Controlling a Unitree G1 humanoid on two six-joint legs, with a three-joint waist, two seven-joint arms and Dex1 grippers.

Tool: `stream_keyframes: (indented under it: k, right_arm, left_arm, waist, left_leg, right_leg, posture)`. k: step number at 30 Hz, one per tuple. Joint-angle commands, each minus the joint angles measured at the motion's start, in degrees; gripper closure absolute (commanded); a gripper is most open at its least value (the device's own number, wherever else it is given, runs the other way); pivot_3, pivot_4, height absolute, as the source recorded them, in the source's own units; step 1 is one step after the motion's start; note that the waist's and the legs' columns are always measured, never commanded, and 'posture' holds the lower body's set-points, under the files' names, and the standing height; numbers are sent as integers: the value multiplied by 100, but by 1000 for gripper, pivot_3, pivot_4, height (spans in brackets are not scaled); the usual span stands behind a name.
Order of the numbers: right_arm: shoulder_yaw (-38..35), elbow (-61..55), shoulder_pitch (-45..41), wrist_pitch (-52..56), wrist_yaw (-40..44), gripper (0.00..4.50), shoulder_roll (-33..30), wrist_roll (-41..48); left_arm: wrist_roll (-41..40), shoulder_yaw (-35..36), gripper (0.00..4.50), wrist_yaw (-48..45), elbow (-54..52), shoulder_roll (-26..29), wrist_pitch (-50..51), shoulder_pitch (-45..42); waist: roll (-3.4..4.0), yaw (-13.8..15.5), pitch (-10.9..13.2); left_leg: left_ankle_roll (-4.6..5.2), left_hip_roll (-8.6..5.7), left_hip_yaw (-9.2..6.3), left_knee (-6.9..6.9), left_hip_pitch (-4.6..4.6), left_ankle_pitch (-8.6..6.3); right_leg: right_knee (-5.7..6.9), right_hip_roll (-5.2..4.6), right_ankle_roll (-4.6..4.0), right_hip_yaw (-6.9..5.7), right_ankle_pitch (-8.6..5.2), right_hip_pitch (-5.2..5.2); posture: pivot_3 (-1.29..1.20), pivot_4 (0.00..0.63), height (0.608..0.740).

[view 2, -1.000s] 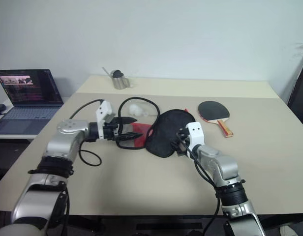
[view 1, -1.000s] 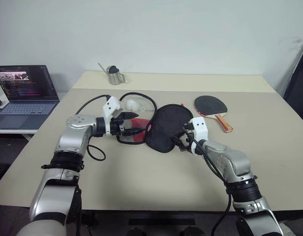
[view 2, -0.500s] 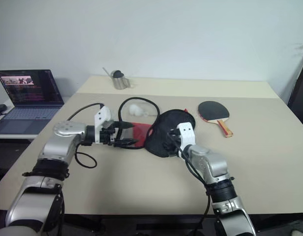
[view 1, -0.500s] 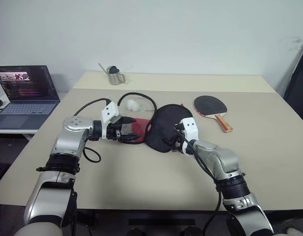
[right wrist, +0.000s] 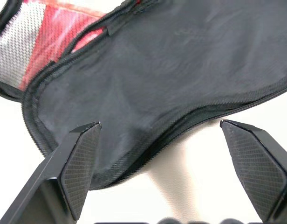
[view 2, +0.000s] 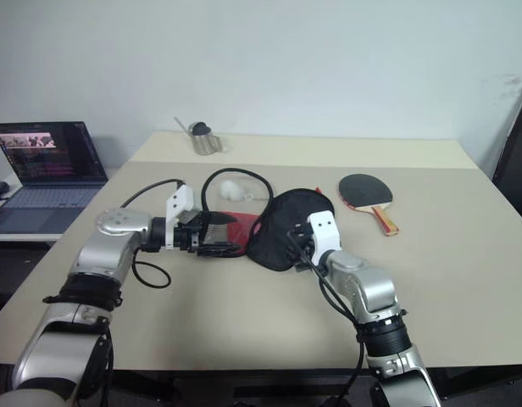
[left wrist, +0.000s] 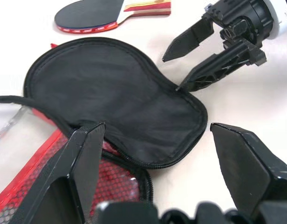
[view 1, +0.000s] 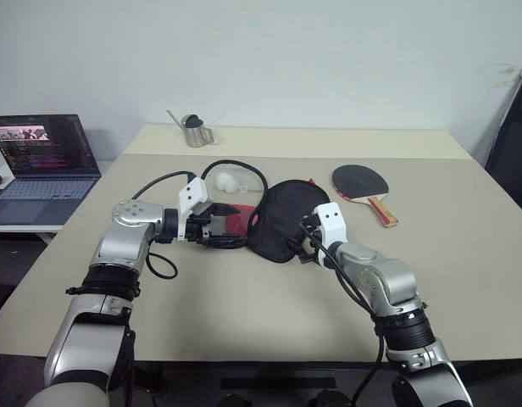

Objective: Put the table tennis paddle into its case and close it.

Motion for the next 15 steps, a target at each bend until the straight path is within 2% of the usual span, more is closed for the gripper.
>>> stream_keyframes:
  k: [1,15]
  right_arm:
    - [-251,-109,-129,209,-14,0,172,181]
    - [-300,1192,-723,-201,172,0,248,88]
  left_arm:
    - [-34,65,581,-66,40,48,-141,-176]
    - [-48,67,581,-37,-83,36,-163,-58]
  waist:
    - [0,0,0]
    - [0,-30,0]
  left_leg:
    - [0,0,0,0,0,0]
    - [1,0,1,0,3,0]
  right_leg:
    - [0,0,0,0,0,0]
    - [1,0,0,0,0,0]
  posture:
    - [0,150,740]
    - [0,150,740]
